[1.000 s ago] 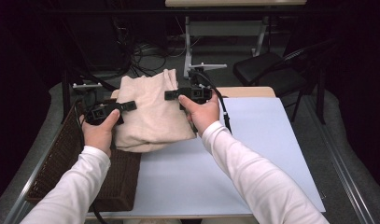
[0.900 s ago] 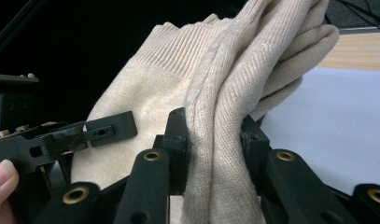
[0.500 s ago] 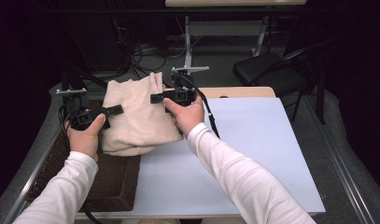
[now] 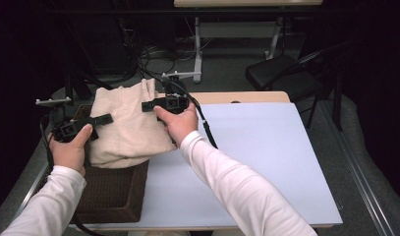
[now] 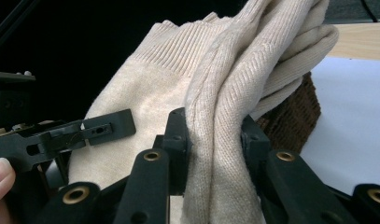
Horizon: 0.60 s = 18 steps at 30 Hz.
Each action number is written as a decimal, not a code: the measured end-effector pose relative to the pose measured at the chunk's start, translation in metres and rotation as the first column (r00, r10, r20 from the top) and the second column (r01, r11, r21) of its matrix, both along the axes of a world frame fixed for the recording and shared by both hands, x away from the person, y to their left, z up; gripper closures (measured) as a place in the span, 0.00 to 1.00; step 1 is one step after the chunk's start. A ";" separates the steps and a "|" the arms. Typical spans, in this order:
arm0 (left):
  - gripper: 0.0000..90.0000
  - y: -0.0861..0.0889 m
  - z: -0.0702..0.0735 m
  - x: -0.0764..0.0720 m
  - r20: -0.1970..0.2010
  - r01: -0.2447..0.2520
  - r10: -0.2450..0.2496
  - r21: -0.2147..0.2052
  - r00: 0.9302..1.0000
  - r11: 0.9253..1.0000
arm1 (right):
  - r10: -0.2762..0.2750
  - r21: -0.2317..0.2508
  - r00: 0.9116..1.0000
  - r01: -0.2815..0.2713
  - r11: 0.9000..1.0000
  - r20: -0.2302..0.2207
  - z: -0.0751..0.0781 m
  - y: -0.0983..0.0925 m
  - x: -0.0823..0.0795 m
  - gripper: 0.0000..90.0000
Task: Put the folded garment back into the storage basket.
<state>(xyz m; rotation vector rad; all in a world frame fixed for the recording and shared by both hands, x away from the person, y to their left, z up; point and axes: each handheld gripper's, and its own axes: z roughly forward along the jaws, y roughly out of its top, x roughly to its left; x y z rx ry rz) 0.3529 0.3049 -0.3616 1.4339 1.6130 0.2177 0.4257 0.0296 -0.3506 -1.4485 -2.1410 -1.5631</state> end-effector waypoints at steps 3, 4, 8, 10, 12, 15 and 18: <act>0.64 0.006 -0.001 -0.001 0.000 -0.002 0.002 -0.001 1.000 1.000 | 0.000 0.003 1.000 0.000 1.000 -0.003 -0.001 0.006 -0.001 0.79; 0.64 0.008 -0.001 -0.001 -0.001 -0.002 0.002 -0.001 1.000 1.000 | 0.000 0.004 1.000 0.000 1.000 -0.005 -0.001 0.008 -0.001 0.78; 0.64 0.015 -0.002 -0.002 -0.004 0.000 0.000 -0.001 1.000 1.000 | 0.003 0.001 1.000 -0.003 1.000 -0.005 -0.002 0.015 -0.001 0.78; 0.64 0.018 -0.002 -0.002 -0.007 0.001 -0.001 -0.003 1.000 1.000 | 0.004 -0.003 1.000 -0.004 1.000 -0.006 -0.002 0.019 -0.002 0.79; 0.64 0.021 -0.001 -0.002 -0.007 0.002 -0.002 0.001 1.000 1.000 | 0.003 -0.004 1.000 -0.003 1.000 -0.007 -0.002 0.021 -0.002 0.78; 0.64 0.024 -0.001 -0.002 -0.003 0.001 -0.001 0.001 1.000 1.000 | 0.002 0.000 1.000 -0.002 1.000 -0.003 -0.002 0.026 -0.002 0.78; 0.64 0.029 -0.002 -0.001 -0.004 0.007 -0.007 0.005 1.000 1.000 | 0.000 -0.003 1.000 0.000 1.000 -0.002 -0.002 0.030 -0.003 0.78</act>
